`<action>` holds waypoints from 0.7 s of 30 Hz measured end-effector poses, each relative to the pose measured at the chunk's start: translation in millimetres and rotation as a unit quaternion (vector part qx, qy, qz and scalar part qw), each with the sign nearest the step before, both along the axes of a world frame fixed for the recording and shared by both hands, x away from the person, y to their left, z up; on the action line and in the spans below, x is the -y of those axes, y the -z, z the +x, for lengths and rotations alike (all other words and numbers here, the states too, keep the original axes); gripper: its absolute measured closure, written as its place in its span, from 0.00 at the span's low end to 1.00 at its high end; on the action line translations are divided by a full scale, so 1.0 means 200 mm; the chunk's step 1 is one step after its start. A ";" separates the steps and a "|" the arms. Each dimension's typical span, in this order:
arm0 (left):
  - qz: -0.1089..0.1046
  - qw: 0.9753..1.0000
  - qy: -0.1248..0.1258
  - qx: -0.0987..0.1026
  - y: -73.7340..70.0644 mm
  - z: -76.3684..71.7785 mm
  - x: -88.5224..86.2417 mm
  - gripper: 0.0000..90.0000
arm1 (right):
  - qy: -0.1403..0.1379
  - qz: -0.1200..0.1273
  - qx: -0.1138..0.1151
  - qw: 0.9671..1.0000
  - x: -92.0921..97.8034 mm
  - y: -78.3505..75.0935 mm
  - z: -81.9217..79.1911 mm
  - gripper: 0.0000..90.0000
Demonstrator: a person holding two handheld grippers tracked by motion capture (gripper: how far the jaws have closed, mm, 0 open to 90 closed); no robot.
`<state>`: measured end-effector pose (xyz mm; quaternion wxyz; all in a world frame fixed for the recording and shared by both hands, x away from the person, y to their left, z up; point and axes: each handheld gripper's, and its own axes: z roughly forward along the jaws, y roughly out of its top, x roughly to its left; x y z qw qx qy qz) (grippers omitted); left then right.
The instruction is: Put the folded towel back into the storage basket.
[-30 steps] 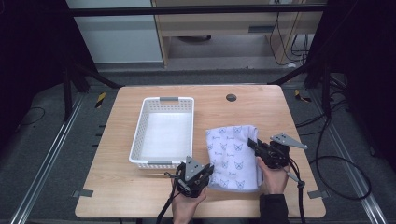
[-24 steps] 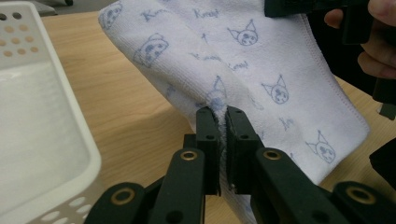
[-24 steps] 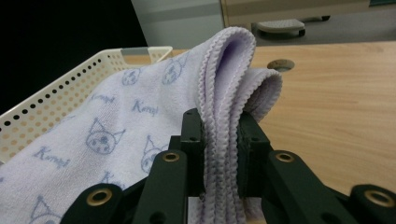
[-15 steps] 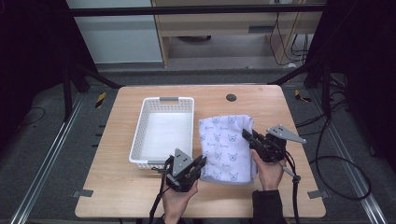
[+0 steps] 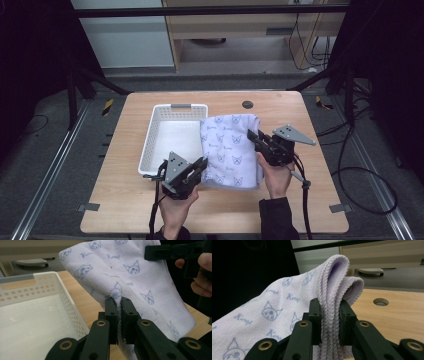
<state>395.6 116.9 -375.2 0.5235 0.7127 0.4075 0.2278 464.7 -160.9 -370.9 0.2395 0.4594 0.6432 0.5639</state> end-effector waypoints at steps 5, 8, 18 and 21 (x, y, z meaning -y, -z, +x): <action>-0.004 1.000 -0.009 0.007 -0.04 0.00 -0.04 0.94 | -0.008 -0.001 0.003 1.000 -0.06 -0.03 0.02 0.85; -0.004 1.000 -0.014 0.010 -0.06 0.01 -0.07 0.94 | -0.012 -0.001 0.005 1.000 -0.10 -0.05 0.04 0.85; -0.005 0.999 -0.041 0.010 -0.12 0.06 -0.18 0.94 | -0.019 0.000 0.009 1.000 -0.21 -0.09 0.10 0.85; -0.004 0.999 -0.050 0.009 -0.13 0.07 -0.20 0.94 | -0.022 -0.008 0.012 1.000 -0.25 -0.10 0.12 0.85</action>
